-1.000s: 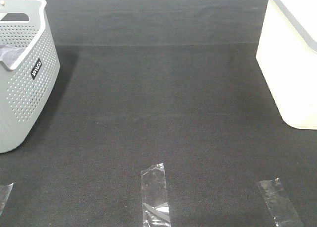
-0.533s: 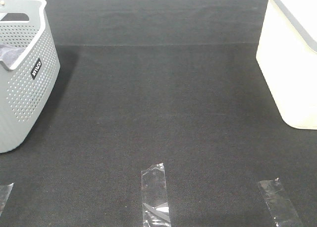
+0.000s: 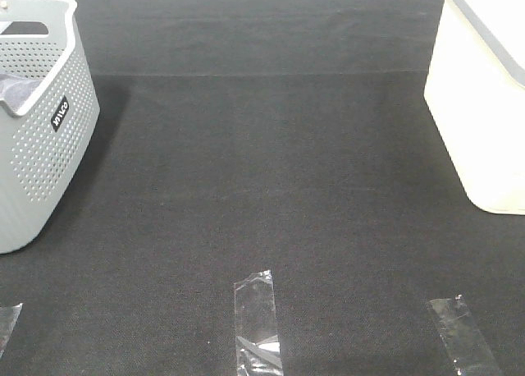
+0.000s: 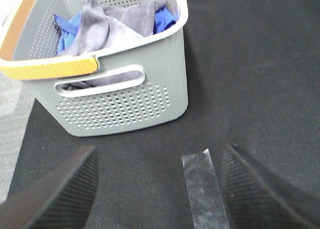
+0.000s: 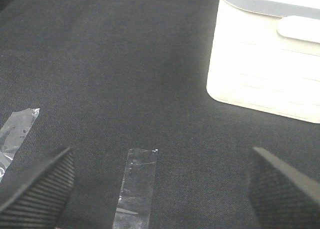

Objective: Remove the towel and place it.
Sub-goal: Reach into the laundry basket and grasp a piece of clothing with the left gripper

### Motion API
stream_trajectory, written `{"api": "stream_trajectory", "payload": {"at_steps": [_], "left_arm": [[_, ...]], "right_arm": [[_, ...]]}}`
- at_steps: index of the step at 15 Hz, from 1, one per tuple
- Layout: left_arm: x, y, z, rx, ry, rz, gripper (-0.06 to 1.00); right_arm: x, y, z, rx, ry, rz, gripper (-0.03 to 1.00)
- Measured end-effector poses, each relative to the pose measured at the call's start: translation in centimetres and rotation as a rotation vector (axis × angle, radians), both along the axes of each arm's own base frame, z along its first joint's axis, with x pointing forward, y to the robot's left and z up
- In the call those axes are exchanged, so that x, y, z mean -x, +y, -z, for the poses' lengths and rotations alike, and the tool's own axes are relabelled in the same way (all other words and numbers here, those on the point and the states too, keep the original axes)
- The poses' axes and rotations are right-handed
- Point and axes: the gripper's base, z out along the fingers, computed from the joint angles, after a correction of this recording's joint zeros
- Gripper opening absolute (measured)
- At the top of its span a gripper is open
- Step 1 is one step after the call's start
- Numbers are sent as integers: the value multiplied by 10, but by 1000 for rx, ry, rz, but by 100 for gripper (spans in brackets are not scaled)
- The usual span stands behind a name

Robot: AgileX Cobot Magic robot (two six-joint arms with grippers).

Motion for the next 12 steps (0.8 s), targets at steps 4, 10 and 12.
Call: {"api": "stream_trajectory", "payload": {"at_steps": [4, 10, 12], "left_arm": [[-28, 2, -24, 31, -106, -23, 67], [-130, 13, -73, 3, -139, -71, 67], [-176, 16, -87, 22, -54, -89, 67]], "right_arm": [[0, 0, 0, 0, 0, 0, 87], [0, 0, 0, 0, 0, 0, 87], [0, 0, 0, 0, 0, 0, 87]]}}
